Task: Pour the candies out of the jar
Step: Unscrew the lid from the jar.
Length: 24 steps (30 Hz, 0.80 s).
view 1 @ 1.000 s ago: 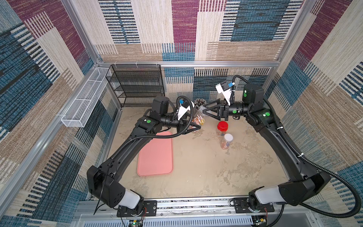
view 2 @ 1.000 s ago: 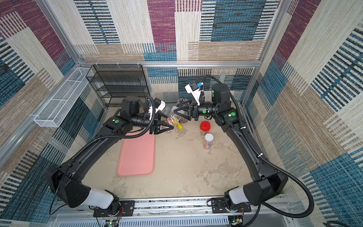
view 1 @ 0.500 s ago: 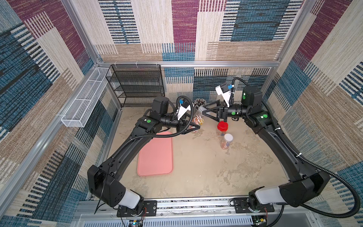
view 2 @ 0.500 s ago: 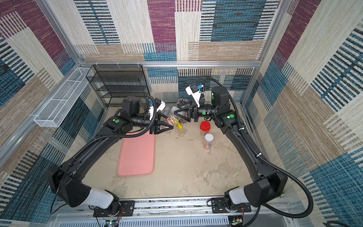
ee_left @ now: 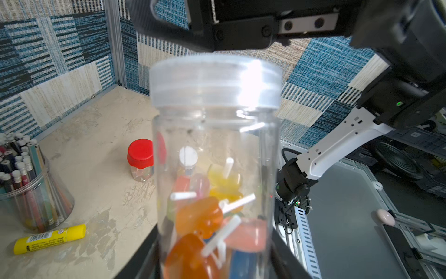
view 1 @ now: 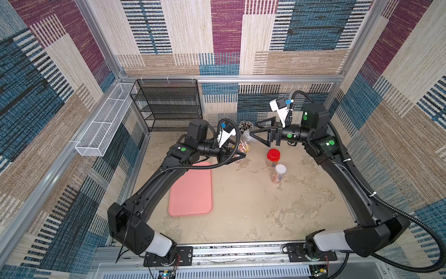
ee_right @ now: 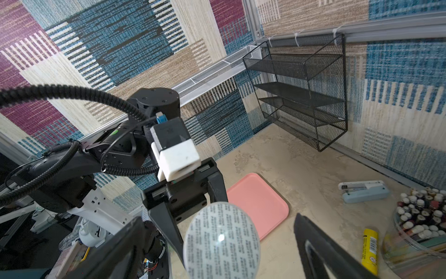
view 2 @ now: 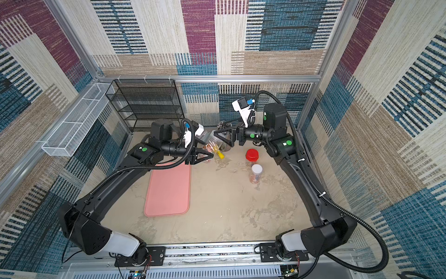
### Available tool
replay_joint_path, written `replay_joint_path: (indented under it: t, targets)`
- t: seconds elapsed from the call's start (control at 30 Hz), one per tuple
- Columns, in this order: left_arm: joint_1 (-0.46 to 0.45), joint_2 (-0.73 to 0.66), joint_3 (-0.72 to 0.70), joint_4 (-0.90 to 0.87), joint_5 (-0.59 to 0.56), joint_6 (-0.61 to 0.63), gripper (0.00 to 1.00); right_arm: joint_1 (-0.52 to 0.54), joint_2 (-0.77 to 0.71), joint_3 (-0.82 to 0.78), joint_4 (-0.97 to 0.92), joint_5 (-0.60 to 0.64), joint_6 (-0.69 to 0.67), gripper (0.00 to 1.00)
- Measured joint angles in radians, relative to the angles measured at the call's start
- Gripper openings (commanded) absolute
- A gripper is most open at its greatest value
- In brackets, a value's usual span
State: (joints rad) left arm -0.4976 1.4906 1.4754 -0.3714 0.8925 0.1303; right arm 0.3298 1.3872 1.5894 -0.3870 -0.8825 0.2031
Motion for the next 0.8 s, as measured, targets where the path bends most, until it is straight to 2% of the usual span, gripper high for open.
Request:
replay_joint_path:
  t: [0.2,0.47,0.8]
  targets:
    - [0.000,0.007,-0.016,0.017,-0.088,0.000,0.00,0.019,0.005,0.030,-0.013,0.169,0.084,0.94]
    - [-0.006,0.004,-0.039,0.046,-0.200,0.000,0.00,0.114,0.029,-0.019,-0.022,0.399,0.220,0.88]
    - [-0.009,-0.006,-0.062,0.053,-0.243,0.000,0.00,0.171,0.055,-0.039,-0.020,0.501,0.297,0.81]
